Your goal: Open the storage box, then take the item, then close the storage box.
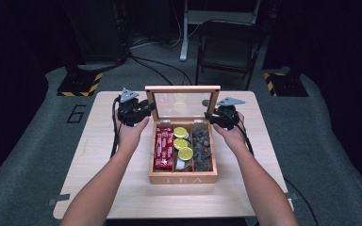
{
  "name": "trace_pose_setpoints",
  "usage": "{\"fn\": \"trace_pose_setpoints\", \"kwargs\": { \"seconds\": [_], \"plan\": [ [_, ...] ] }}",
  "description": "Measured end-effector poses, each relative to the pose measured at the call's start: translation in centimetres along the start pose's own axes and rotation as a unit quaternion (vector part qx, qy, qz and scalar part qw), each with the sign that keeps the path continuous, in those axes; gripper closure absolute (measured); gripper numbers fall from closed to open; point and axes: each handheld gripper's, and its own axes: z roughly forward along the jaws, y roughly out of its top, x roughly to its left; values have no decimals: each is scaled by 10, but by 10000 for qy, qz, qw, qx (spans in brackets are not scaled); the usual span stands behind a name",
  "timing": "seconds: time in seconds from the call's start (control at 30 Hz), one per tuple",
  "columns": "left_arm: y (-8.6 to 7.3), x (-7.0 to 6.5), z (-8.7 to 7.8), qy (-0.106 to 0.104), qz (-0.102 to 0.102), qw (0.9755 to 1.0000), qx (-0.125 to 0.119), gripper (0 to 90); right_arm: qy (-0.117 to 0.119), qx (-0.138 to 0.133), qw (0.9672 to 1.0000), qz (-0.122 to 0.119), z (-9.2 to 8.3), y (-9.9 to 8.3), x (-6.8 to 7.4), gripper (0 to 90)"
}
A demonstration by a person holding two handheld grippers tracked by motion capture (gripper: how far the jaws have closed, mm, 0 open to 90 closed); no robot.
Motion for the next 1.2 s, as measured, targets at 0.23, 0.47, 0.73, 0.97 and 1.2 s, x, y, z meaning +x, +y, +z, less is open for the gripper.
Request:
{"fn": "trace_pose_setpoints", "kwargs": {
  "seconds": [0.23,0.47,0.73,0.97,1.2],
  "plan": [
    [0,-2,2,-3,19,10000,21,590,37,27,10000,-15,-1,0,-1,592],
    [-1,-3,1,-9,70,10000,62,566,19,21,10000,-3,0,0,-2,617],
    [-5,-2,-3,-58,86,9999,96,549,-6,65,10000,13,1,4,-3,619],
    [-12,5,-8,-26,11,9999,170,523,-39,57,10000,13,2,7,-3,622],
    [-19,9,-10,118,153,9994,299,492,-23,94,9999,-43,3,9,-5,624]
  ]
}}
